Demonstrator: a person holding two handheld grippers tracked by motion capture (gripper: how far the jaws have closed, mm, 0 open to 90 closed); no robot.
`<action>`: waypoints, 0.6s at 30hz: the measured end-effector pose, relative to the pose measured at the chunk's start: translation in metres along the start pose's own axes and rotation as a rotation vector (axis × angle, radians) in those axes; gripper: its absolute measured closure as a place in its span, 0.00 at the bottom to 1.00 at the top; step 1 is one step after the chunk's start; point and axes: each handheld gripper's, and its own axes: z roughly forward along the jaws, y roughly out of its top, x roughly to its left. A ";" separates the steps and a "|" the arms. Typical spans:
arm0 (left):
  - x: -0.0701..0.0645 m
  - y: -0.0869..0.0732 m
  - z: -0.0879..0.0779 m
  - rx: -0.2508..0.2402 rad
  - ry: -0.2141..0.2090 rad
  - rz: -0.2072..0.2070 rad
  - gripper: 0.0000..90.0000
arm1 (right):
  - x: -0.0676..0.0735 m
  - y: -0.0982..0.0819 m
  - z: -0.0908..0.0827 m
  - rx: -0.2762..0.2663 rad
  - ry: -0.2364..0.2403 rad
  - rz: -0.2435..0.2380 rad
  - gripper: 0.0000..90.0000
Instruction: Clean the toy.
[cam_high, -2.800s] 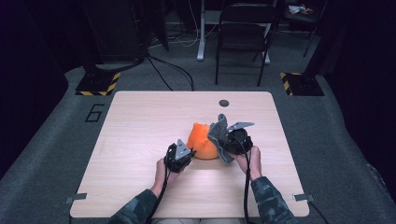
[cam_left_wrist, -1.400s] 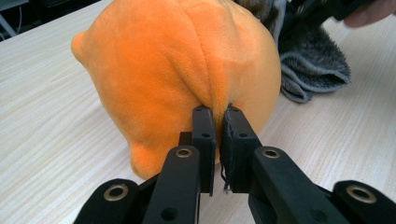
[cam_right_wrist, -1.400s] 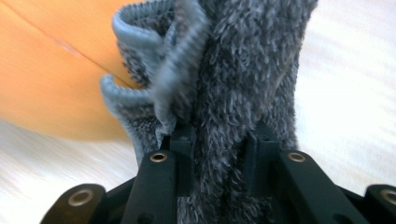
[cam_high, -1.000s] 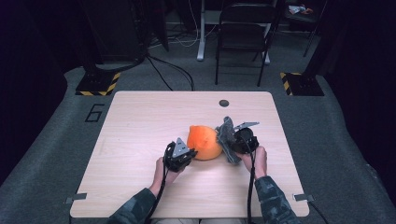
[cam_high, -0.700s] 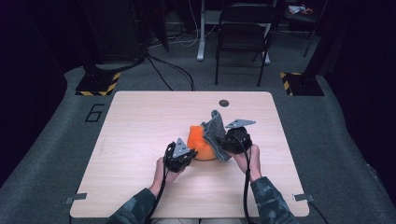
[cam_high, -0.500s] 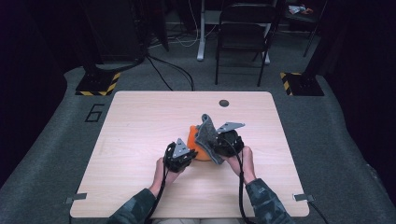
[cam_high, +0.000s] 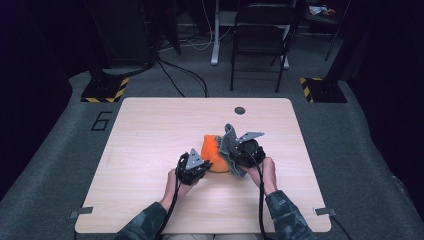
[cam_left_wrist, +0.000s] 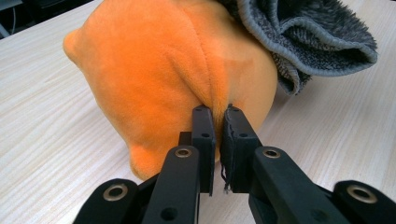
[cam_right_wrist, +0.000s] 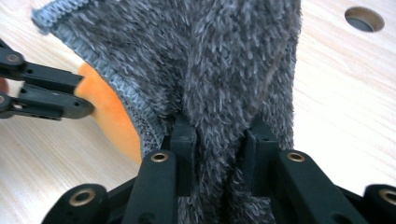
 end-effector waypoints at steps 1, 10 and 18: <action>0.000 0.000 0.000 -0.001 -0.002 -0.002 0.94 | -0.002 -0.001 0.001 0.000 -0.004 0.001 0.77; 0.000 0.000 0.000 -0.001 -0.001 -0.006 0.94 | -0.020 -0.013 0.009 0.041 -0.027 0.055 0.77; 0.001 0.000 0.001 0.001 0.000 -0.001 0.94 | -0.029 -0.024 0.018 0.090 -0.045 0.086 0.77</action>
